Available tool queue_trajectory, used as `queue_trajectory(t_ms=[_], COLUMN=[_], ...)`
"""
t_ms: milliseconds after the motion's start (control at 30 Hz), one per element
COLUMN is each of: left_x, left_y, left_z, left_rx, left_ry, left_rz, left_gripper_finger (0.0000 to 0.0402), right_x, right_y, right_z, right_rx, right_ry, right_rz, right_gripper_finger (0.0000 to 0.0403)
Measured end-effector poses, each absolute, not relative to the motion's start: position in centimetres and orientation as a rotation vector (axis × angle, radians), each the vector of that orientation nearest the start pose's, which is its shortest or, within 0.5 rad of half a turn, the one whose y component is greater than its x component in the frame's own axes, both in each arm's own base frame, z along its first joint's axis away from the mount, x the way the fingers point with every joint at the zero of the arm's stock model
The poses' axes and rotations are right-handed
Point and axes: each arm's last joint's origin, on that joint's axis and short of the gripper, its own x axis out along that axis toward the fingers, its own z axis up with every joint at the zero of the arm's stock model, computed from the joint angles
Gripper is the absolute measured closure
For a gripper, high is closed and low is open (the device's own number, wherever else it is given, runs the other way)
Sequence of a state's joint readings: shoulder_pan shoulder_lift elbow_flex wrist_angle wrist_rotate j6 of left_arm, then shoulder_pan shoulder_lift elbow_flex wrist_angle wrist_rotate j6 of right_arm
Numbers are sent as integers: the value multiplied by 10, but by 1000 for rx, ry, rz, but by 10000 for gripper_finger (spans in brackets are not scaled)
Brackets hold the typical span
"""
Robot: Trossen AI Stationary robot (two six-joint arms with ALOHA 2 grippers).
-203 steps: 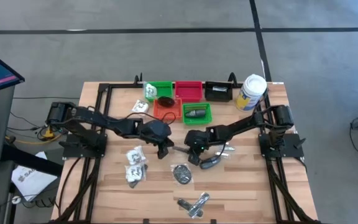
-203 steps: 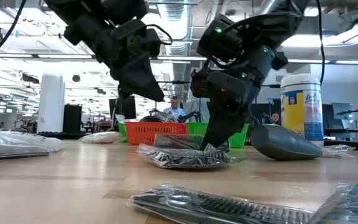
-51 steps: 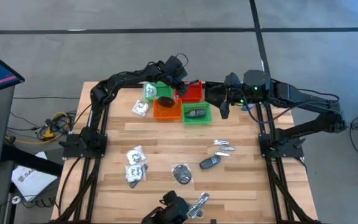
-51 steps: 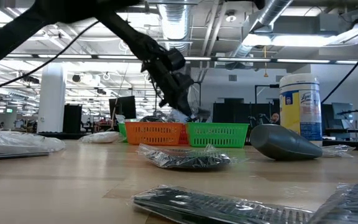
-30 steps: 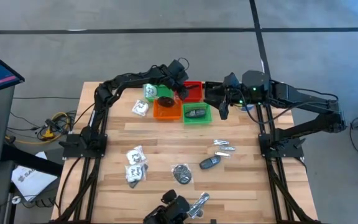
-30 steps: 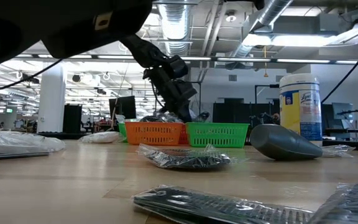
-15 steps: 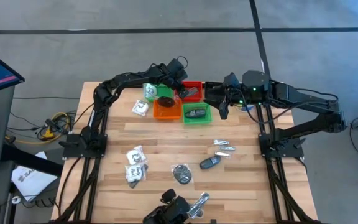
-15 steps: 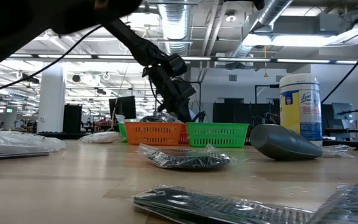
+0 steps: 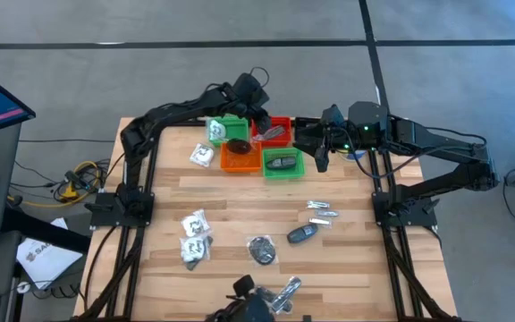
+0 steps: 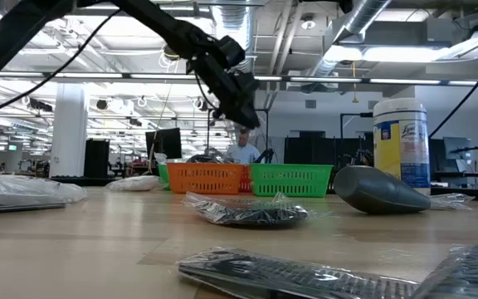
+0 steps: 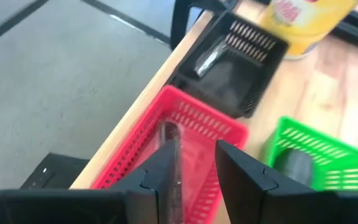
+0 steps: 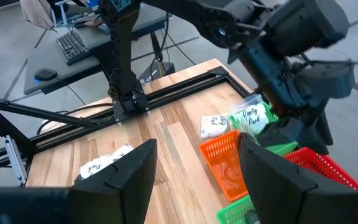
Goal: Pick & Place Travel size toiletries
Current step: Adjust the vanity packs
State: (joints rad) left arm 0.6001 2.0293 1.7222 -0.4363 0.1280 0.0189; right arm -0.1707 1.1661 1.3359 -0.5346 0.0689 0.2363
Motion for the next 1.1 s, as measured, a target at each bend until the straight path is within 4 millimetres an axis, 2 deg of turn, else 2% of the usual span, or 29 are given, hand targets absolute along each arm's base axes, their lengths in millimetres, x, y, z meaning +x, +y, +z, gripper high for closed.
queue_trajectory(t_ms=[167, 433, 567, 767, 900, 1100], left_x=[382, 383, 384, 384, 373, 336], left_y=[237, 200, 180, 146, 118, 78], left_z=[281, 307, 309, 305, 296, 280], left_rx=[-236, -224, -246, -256, -279, -336], left_ry=[658, 650, 712, 805, 855, 884], left_rz=[417, 354, 319, 252, 215, 203], left_gripper_finger=[294, 294, 294, 294, 294, 294], right_x=[234, 234, 235, 253, 274, 304], right_y=[-42, -42, -42, -32, -22, 1], right_z=[412, 412, 411, 402, 384, 365], right_rx=[243, 254, 281, 302, 347, 418], right_ry=[338, 339, 338, 377, 449, 472], right_rz=[-277, -279, -282, -244, -222, -162], right_gripper_finger=[183, 183, 183, 183, 183, 183])
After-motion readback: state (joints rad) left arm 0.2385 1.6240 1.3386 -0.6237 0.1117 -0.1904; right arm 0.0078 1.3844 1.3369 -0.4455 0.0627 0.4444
